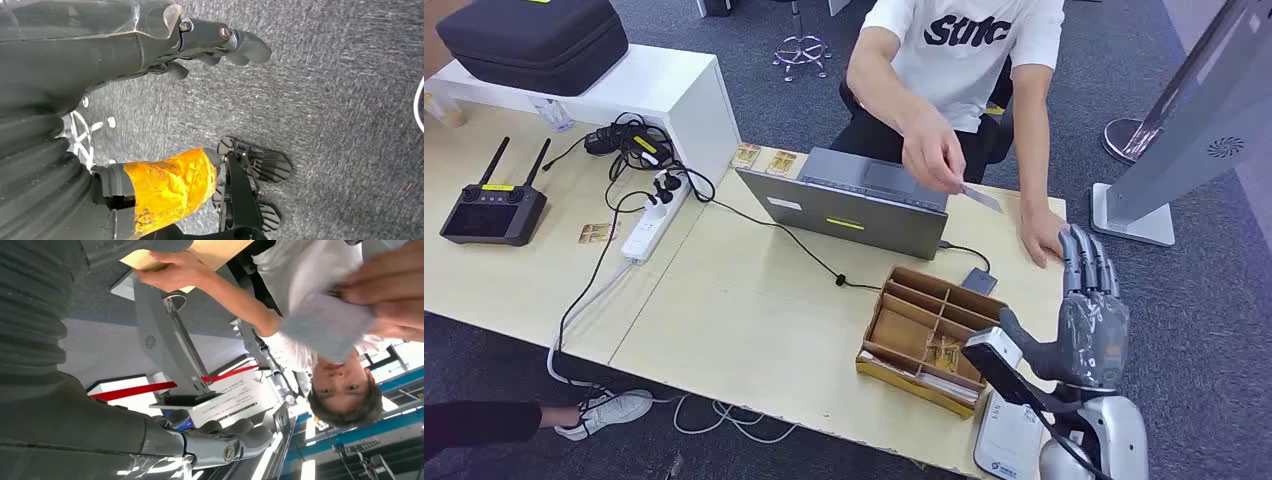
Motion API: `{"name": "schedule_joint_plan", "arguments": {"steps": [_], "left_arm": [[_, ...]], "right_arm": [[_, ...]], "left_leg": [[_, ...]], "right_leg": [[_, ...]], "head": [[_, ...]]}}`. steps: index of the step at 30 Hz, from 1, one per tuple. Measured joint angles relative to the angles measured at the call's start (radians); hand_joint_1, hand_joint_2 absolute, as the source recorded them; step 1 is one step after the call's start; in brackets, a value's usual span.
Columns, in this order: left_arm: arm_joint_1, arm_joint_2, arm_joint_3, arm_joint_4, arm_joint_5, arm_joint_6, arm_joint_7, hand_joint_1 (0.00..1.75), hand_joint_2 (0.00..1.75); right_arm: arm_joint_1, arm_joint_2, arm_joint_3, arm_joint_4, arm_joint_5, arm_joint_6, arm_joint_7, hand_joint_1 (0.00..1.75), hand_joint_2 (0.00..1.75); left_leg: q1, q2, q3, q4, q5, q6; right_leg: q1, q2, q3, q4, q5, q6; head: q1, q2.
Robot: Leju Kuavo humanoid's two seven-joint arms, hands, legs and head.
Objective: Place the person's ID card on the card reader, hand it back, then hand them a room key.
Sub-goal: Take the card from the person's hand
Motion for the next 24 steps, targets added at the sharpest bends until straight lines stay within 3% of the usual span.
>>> {"name": "schedule_joint_plan", "arguments": {"steps": [9,10,13,14,24], "left_arm": [[-0.001,0.004,-0.001,0.000,-0.040,0.000,0.000,0.00,1.75],[-0.002,0.004,-0.001,0.000,-0.043,0.000,0.000,0.00,1.75],[-0.002,0.004,-0.001,0.000,-0.048,0.000,0.000,0.00,1.75],[-0.002,0.004,-0.001,0.000,-0.050,0.000,0.000,0.00,1.75],[-0.002,0.003,-0.001,0.000,-0.062,0.007,-0.004,0.00,1.75]], "right_arm": [[-0.138,0.000,0.021,0.123,-0.011,0.046,0.045,0.00,1.75],[-0.144,0.000,0.022,0.131,-0.011,0.047,0.045,0.13,1.75],[-0.155,0.000,0.023,0.147,-0.011,0.048,0.047,1.39,1.75],[-0.156,0.000,0.023,0.151,-0.011,0.048,0.048,1.70,1.75],[-0.160,0.000,0.023,0.182,-0.017,0.051,0.050,1.75,1.75]], "left_leg": [[0.000,-0.001,0.000,0.000,0.001,0.000],[0.000,-0.001,0.000,0.000,0.001,0.000],[0.000,-0.001,-0.001,0.000,0.001,0.000],[0.000,-0.001,-0.001,0.000,0.001,0.000],[0.000,-0.001,-0.001,0.000,0.001,0.000]], "right_leg": [[0.000,0.000,0.000,0.000,0.000,0.000],[0.000,0.000,0.000,0.000,0.000,0.000],[0.000,-0.001,0.000,0.000,0.000,0.000],[0.000,-0.001,0.000,0.000,0.000,0.000],[0.000,-0.001,0.000,0.000,0.000,0.001]], "head": [[0.000,0.000],[0.000,0.000],[0.000,0.000],[0.000,0.000],[0.000,0.000]]}}
